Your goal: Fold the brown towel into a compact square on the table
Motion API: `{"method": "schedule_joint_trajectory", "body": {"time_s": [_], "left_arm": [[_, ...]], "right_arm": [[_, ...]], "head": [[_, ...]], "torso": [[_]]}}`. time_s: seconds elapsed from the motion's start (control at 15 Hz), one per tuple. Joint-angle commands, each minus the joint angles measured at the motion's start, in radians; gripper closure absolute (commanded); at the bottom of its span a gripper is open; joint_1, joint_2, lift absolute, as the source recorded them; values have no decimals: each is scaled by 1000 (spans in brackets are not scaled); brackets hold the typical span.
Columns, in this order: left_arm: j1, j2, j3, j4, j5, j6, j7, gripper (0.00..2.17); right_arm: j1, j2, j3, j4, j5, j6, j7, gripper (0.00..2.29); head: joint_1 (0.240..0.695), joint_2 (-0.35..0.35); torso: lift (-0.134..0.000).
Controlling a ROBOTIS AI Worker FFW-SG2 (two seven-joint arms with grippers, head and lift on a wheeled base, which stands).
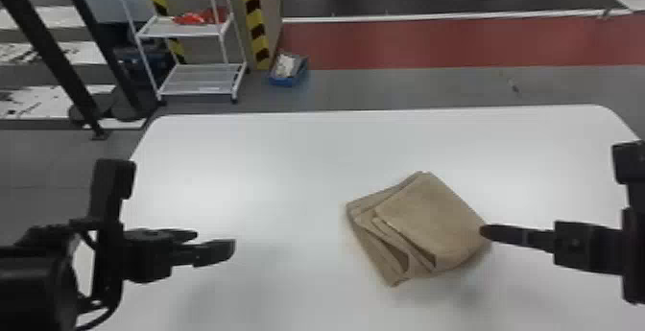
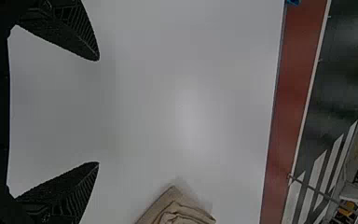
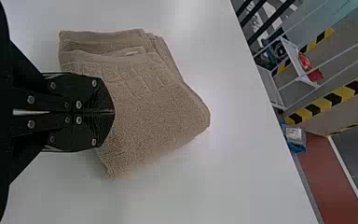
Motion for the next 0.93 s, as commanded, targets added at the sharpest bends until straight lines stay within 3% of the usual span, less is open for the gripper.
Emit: {"method": "schedule_joint_trajectory", "body": {"time_s": [0.0, 0.2, 0.27, 0.6, 0.87], "left_arm": [[0, 0, 3, 0, 6, -5, 2, 87], [-7, -3, -10, 13, 6, -8, 5, 87], [-9, -3, -11, 16, 6, -11, 5, 87], [-1, -5, 0, 22, 12, -23, 2, 87], [14, -5, 24, 20, 20, -35, -1, 87]], "right_arm": [[30, -42, -36, -7, 3, 5, 28, 2155], [42, -68, -72, -7, 42, 5, 153, 2155], [46, -80, -73, -5, 48, 5, 167, 2155], [-25, -75, 42, 127, 169, 5, 163, 2155], [-117, -37, 111, 234, 207, 5, 106, 2155]], "head": [[695, 84], [695, 50], [695, 43], [695, 15], [695, 50]], "torso": [[-125], [-125], [-125], [-125], [-125]]}}
